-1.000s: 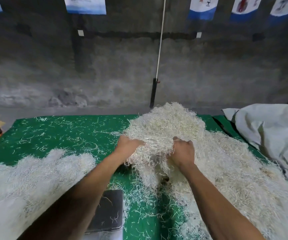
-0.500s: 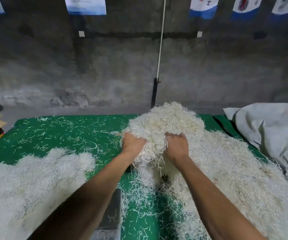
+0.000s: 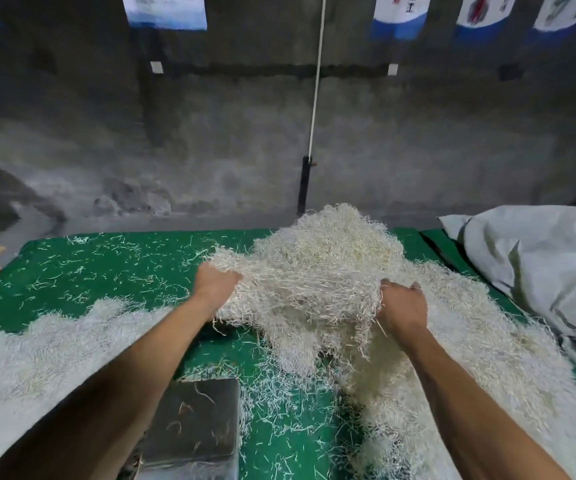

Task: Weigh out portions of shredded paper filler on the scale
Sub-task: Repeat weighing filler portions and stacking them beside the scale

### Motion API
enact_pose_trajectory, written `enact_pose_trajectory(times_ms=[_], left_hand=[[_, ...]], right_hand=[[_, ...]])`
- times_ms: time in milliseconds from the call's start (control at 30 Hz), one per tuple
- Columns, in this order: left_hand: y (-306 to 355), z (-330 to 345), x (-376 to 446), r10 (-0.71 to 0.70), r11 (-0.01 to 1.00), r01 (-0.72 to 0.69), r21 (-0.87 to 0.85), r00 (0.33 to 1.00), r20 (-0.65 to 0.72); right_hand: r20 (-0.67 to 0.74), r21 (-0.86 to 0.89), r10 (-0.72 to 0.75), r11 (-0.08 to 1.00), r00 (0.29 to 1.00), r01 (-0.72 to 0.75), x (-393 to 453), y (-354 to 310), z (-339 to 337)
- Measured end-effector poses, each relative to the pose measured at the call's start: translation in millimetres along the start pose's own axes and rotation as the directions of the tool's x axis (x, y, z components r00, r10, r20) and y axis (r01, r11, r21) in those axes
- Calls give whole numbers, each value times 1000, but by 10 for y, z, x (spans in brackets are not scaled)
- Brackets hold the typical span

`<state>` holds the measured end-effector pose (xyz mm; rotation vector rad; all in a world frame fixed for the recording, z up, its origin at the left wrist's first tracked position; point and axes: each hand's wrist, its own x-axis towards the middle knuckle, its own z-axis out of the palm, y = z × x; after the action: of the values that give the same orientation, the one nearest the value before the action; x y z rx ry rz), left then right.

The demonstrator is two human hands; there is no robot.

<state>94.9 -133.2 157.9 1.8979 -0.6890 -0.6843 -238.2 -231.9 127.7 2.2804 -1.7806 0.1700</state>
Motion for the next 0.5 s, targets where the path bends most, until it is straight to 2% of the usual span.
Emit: enact_pose_trajectory(times_ms=[67, 200, 267, 333, 400, 500], left_hand=[[-53, 50, -70, -75, 997, 75, 0, 997, 20], [-58, -104, 42, -91, 974, 85, -209, 996, -20], [18, -203, 41, -107, 956, 112, -270, 994, 31], [75, -166, -45, -134, 929, 166, -331, 984, 118], [127, -131, -140, -187, 867, 258, -427, 961, 202], [156, -64, -161, -172, 811, 315, -493, 934, 313]], right_hand=[[0, 0, -34, 999, 999, 34, -11, -120, 9], [56, -56, -25, 998, 998, 28, -76, -70, 113], [114, -65, -26, 997, 993, 33, -123, -111, 130], [68, -40, -85, 995, 994, 88, -114, -316, 80], [100, 0, -125, 992, 987, 126, -85, -489, -14], [147, 113, -265, 962, 953, 250, -79, -813, -204]])
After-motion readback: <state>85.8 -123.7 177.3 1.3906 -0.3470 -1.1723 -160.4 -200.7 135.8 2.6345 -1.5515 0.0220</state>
